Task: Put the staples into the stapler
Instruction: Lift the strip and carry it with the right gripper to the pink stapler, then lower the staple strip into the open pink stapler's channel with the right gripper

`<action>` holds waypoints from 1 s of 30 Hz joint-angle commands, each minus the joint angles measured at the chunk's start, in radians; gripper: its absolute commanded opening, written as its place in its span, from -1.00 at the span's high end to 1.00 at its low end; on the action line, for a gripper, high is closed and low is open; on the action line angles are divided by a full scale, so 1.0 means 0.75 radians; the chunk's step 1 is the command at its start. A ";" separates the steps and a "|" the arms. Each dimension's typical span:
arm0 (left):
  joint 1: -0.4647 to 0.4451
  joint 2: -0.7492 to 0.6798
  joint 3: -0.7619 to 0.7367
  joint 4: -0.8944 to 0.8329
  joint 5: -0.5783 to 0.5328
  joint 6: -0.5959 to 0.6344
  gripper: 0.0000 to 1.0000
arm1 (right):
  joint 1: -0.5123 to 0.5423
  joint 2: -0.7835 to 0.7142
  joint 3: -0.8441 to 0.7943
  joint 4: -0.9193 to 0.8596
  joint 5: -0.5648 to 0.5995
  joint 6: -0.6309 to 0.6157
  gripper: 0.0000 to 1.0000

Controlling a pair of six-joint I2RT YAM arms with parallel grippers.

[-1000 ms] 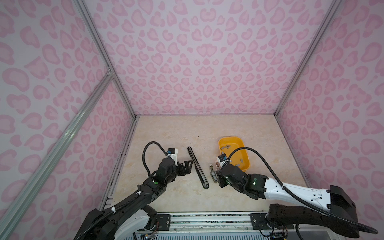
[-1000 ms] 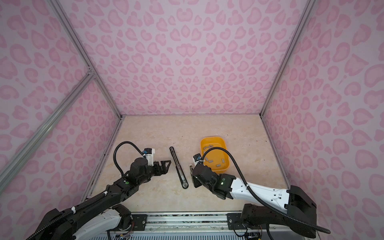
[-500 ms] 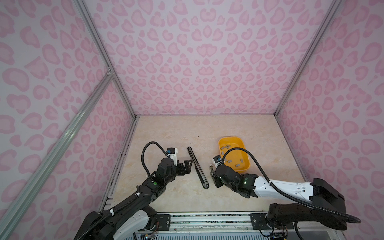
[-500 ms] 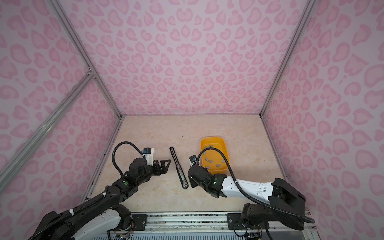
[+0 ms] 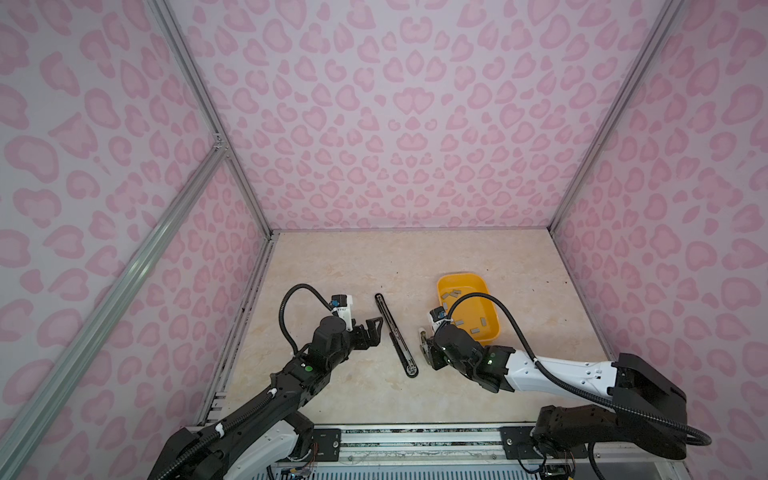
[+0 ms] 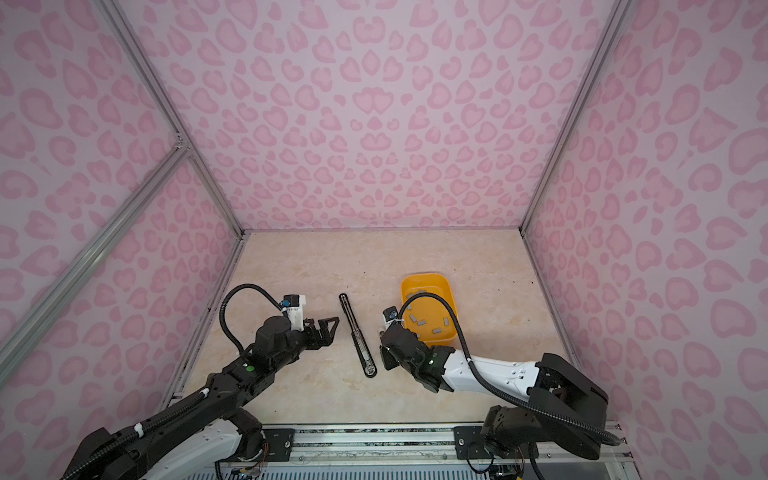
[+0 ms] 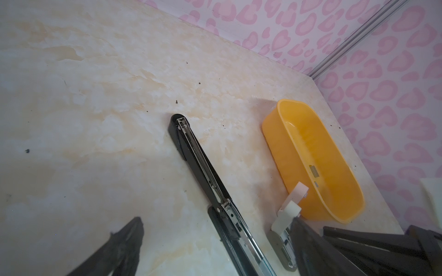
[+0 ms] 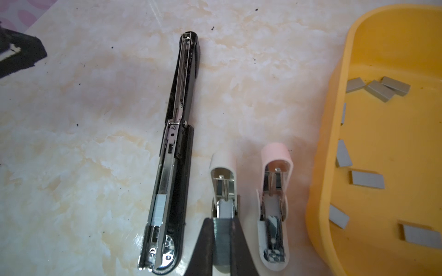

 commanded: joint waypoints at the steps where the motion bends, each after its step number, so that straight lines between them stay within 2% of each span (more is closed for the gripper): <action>1: 0.002 -0.009 -0.005 0.031 -0.011 0.015 -0.93 | -0.014 0.036 -0.001 0.050 0.001 -0.011 0.89; 7: 0.003 -0.008 -0.001 0.028 -0.011 0.013 -0.94 | -0.069 0.051 -0.022 0.053 -0.014 -0.019 0.94; 25: 0.002 -0.037 -0.005 0.017 -0.015 0.015 -0.93 | -0.206 -0.118 -0.168 0.036 0.049 -0.038 0.92; 30: 0.002 -0.029 -0.003 0.017 -0.015 0.015 -0.93 | -0.255 -0.168 -0.205 0.045 0.020 -0.030 0.90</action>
